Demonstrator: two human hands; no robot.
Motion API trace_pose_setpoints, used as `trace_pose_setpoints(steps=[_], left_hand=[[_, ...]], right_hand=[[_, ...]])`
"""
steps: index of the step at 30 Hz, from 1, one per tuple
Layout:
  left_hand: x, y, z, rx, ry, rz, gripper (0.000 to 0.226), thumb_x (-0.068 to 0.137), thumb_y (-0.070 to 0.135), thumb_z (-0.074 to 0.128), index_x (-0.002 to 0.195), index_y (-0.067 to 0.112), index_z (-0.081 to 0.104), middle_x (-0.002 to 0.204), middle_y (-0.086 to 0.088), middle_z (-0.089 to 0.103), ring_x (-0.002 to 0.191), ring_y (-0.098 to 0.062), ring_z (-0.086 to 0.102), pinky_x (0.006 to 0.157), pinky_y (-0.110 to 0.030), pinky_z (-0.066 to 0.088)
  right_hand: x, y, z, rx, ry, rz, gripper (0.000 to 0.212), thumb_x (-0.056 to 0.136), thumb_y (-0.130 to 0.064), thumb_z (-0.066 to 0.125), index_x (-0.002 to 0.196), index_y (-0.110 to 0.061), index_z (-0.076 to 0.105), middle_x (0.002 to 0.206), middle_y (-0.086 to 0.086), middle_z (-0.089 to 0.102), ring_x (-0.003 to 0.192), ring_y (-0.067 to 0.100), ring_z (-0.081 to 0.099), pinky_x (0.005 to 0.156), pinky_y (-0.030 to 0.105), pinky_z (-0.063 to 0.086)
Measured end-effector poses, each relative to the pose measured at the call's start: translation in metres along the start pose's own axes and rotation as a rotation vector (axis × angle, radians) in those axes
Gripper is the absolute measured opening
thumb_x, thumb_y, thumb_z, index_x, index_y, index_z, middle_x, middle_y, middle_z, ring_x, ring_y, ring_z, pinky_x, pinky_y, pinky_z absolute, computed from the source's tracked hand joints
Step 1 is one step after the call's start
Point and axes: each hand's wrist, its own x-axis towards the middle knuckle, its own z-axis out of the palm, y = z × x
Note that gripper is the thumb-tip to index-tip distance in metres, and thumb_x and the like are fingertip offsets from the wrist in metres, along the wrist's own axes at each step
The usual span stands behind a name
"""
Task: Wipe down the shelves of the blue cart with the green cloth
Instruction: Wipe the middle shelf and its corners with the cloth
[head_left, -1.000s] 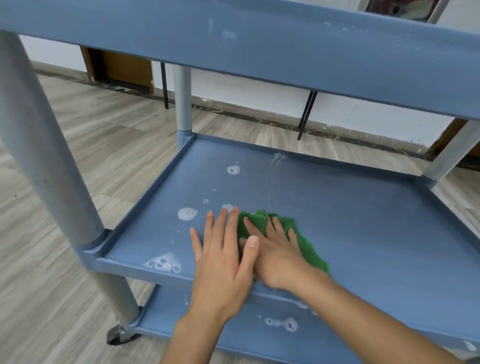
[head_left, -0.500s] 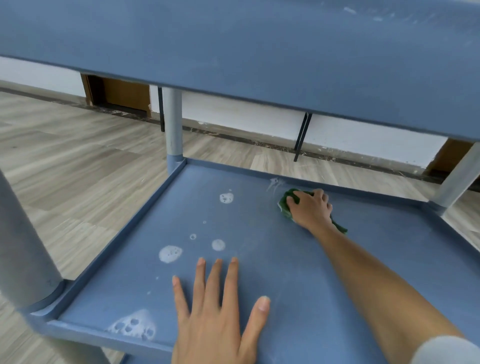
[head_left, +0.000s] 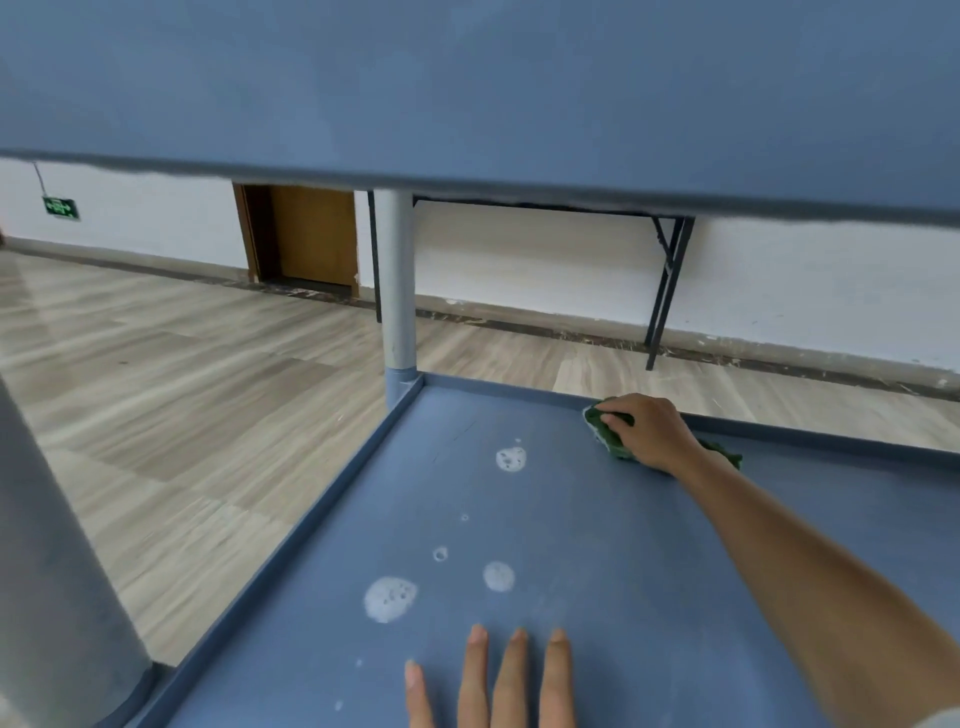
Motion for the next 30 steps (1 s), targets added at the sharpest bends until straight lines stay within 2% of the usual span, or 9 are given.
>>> trace_pose_setpoints(steps=[6, 9, 12, 15, 18, 24, 27, 29, 30], left_hand=[[-0.012, 0.009, 0.003, 0.004, 0.095, -0.045, 0.015, 0.085, 0.038, 0.048, 0.095, 0.030, 0.055, 0.069, 0.001, 0.075, 0.086, -0.023, 0.072, 0.094, -0.065, 0.041], [-0.016, 0.008, 0.001, -0.041, -0.001, -0.067, 0.024, 0.066, 0.033, 0.061, 0.089, 0.032, 0.069, 0.075, 0.004, 0.077, 0.083, -0.025, 0.076, 0.096, -0.064, 0.043], [-0.015, 0.007, -0.002, -0.032, -0.082, -0.080, 0.023, 0.071, 0.032, 0.058, 0.072, 0.029, 0.080, 0.078, 0.003, 0.077, 0.089, -0.026, 0.076, 0.098, -0.065, 0.043], [-0.006, 0.007, -0.001, -0.078, -0.120, -0.100, 0.052, 0.089, 0.057, 0.040, 0.080, 0.026, 0.081, 0.086, 0.000, 0.078, 0.097, -0.031, 0.074, 0.106, -0.066, 0.036], [-0.005, 0.008, -0.010, -0.143, -0.204, -0.099, 0.077, 0.090, 0.072, 0.023, 0.090, 0.021, 0.082, 0.096, -0.004, 0.078, 0.105, -0.033, 0.071, 0.102, -0.069, 0.036], [0.001, 0.002, -0.034, -0.097, -0.278, -0.021, 0.084, 0.097, 0.068, 0.013, 0.116, 0.015, 0.075, 0.122, -0.014, 0.071, 0.117, -0.040, 0.064, 0.101, -0.065, 0.028], [0.005, 0.003, -0.049, -0.100, -0.302, 0.012, 0.086, 0.099, 0.064, 0.005, 0.138, 0.009, 0.059, 0.147, -0.021, 0.050, 0.138, -0.042, 0.043, 0.104, -0.062, 0.022], [0.005, 0.005, -0.056, -0.106, -0.295, 0.024, 0.081, 0.100, 0.060, 0.011, 0.140, 0.006, 0.055, 0.152, -0.025, 0.042, 0.142, -0.047, 0.036, 0.106, -0.064, 0.020], [0.004, 0.007, -0.060, -0.120, -0.297, 0.002, 0.078, 0.099, 0.060, 0.015, 0.139, 0.008, 0.058, 0.152, -0.026, 0.042, 0.142, -0.047, 0.034, 0.106, -0.068, 0.021]], right_hand=[[0.012, -0.045, 0.025, 0.031, -0.048, -0.139, 0.025, 0.099, -0.023, 0.051, 0.112, -0.024, 0.072, 0.114, 0.001, 0.071, 0.103, 0.024, 0.064, 0.088, 0.036, 0.048], [0.014, -0.068, 0.040, -0.001, -0.111, -0.145, 0.037, 0.102, -0.025, 0.042, 0.133, -0.023, 0.063, 0.136, 0.003, 0.061, 0.120, 0.026, 0.058, 0.100, 0.037, 0.042], [0.005, -0.088, 0.049, -0.113, -0.215, -0.108, 0.049, 0.105, -0.030, 0.029, 0.152, -0.026, 0.041, 0.160, -0.002, 0.037, 0.144, 0.021, 0.037, 0.121, 0.048, 0.019], [-0.016, -0.110, 0.049, -0.199, -0.298, -0.142, 0.053, 0.105, -0.032, 0.021, 0.157, -0.030, 0.026, 0.167, -0.008, 0.020, 0.154, 0.014, 0.012, 0.122, 0.058, -0.003], [-0.045, -0.136, 0.042, -0.183, -0.365, -0.192, 0.054, 0.104, -0.034, 0.020, 0.158, -0.035, 0.021, 0.167, -0.011, 0.015, 0.154, 0.011, 0.006, 0.120, 0.061, -0.011], [-0.129, -0.189, 0.016, -0.094, -0.489, -0.318, 0.052, 0.107, -0.033, 0.028, 0.158, -0.039, 0.023, 0.168, -0.014, 0.013, 0.154, 0.006, 0.002, 0.122, 0.055, -0.007], [-0.186, -0.207, -0.014, -0.085, -0.501, -0.426, 0.053, 0.107, -0.036, 0.034, 0.159, -0.037, 0.022, 0.168, -0.011, 0.012, 0.155, 0.009, 0.000, 0.123, 0.048, -0.009], [-0.224, -0.215, -0.043, -0.033, -0.512, -0.439, 0.047, 0.106, -0.028, 0.044, 0.150, -0.044, 0.041, 0.160, -0.018, 0.034, 0.152, 0.004, 0.019, 0.123, 0.031, -0.009], [-0.242, -0.219, -0.056, 0.000, -0.561, -0.391, 0.041, 0.105, -0.021, 0.046, 0.133, -0.048, 0.060, 0.140, -0.027, 0.054, 0.140, -0.005, 0.038, 0.121, 0.018, -0.003]])
